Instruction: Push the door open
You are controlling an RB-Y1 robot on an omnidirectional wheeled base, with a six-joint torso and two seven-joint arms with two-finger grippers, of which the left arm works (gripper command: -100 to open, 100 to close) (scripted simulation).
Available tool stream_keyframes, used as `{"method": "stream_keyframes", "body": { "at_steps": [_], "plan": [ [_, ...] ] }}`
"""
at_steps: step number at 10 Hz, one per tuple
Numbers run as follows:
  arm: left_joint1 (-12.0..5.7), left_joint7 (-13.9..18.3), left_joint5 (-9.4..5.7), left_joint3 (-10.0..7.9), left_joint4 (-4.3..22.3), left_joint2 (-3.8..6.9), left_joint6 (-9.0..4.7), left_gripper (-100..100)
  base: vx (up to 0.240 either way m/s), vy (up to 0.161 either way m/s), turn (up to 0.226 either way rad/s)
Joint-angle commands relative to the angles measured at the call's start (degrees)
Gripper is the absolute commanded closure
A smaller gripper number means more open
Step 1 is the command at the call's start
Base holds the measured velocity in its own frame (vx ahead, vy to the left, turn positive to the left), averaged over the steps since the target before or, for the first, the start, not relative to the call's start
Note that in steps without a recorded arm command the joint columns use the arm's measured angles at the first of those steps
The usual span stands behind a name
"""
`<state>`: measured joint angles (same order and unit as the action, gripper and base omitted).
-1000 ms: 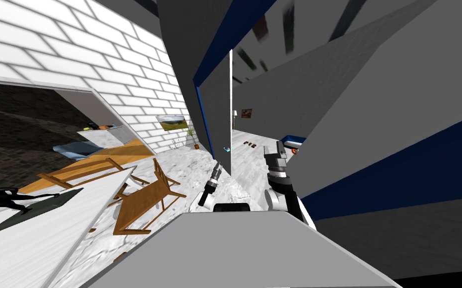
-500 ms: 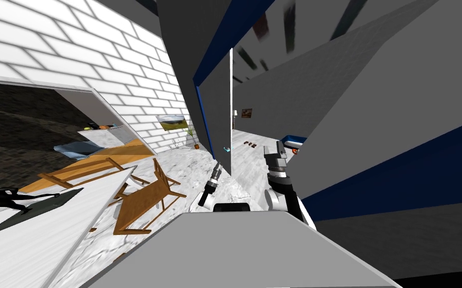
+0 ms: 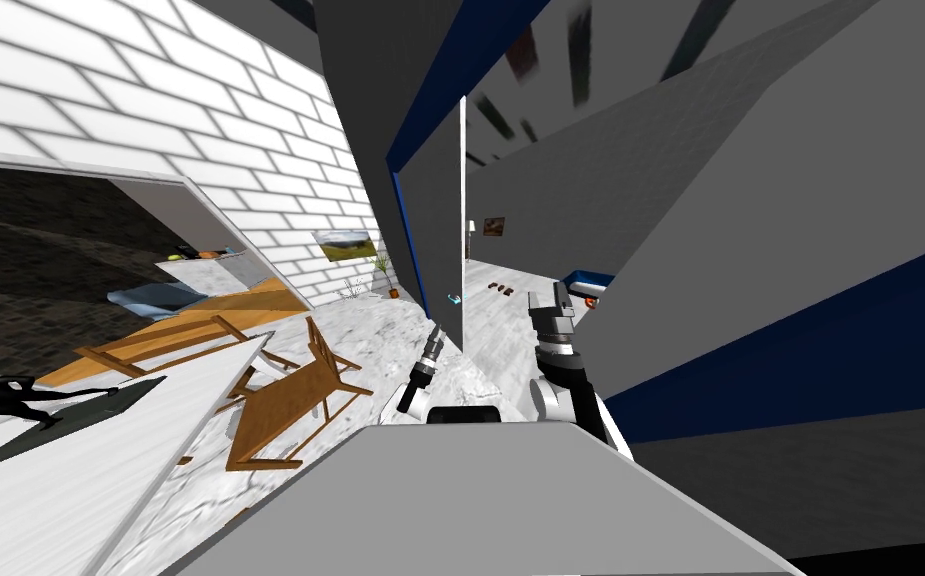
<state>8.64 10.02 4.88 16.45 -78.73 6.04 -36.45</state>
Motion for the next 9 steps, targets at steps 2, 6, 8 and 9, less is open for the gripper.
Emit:
{"method": "stream_keyframes", "body": {
  "at_steps": [2,6,8,9],
  "plan": [
    [-0.02,0.0,0.0,0.0,0.0,-0.01,-0.01,-100,-0.002,-0.003,-0.012],
    [-0.02,0.0,0.0,0.0,0.0,-0.01,-0.01,-100,0.003,0.001,0.005],
    [-0.08,0.0,0.18,0.45,1.1,0.05,-0.32,-100,0.037,-0.004,-0.015],
    [-0.09,0.0,0.23,0.58,1.4,0.07,-0.42,-100,0.1,0.016,0.054]
  ]
}}
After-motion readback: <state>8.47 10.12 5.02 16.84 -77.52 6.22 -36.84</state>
